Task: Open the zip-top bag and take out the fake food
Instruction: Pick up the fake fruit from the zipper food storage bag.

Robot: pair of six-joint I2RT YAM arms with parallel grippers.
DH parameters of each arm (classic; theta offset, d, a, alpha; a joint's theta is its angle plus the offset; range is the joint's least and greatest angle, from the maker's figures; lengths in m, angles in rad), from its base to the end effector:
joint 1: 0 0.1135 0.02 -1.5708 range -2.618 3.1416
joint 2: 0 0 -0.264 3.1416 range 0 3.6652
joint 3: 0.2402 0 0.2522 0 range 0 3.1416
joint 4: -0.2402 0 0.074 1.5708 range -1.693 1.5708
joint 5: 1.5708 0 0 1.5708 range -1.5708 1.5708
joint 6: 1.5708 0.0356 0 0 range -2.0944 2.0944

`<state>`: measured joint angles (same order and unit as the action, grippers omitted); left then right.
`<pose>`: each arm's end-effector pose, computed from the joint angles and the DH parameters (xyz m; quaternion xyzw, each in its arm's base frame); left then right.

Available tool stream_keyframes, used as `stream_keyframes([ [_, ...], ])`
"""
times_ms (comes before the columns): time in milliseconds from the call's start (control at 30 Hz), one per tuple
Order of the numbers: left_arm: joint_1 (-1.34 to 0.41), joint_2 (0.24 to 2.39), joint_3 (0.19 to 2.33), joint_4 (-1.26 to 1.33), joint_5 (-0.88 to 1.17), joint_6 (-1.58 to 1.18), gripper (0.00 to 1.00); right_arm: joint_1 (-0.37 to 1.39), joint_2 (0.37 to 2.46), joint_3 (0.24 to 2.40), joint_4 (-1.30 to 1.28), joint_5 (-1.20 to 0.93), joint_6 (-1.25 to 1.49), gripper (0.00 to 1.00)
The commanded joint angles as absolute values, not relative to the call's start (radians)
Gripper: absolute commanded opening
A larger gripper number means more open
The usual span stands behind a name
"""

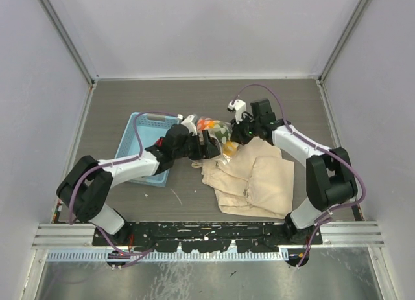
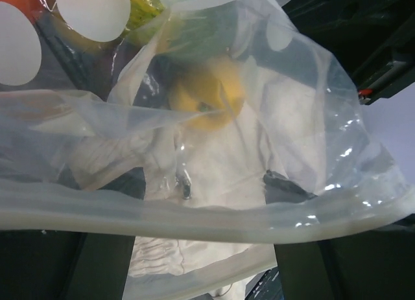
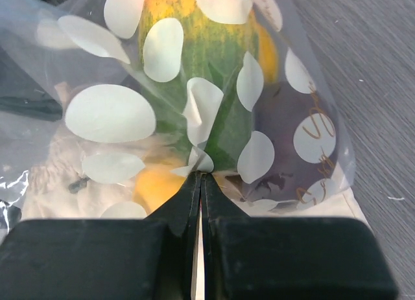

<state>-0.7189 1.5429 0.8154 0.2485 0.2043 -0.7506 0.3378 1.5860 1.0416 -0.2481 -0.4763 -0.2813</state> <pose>0.2451 -0.2241 0.2091 0.0395 0.8509 -0.4109 0.3248 0.3142 0.1277 0.2267 -0.3591 0.8291 0.2286 0.3624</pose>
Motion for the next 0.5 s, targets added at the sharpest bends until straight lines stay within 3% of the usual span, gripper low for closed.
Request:
stream_keyframes([
  [0,-0.722,1.559,0.871,0.262,0.188,-0.723,0.75,0.365,1.616,1.107,-0.311,-0.462,-0.357,0.06],
  [300,-0.724,1.581,0.886,0.261,0.203,-0.726,0.76,0.363,1.646,1.184,-0.436,-0.375,-0.438,0.07],
  [467,-0.724,1.576,0.878,0.261,0.198,-0.723,0.76,0.286,1.559,1.152,-0.414,-0.378,-0.451,0.15],
])
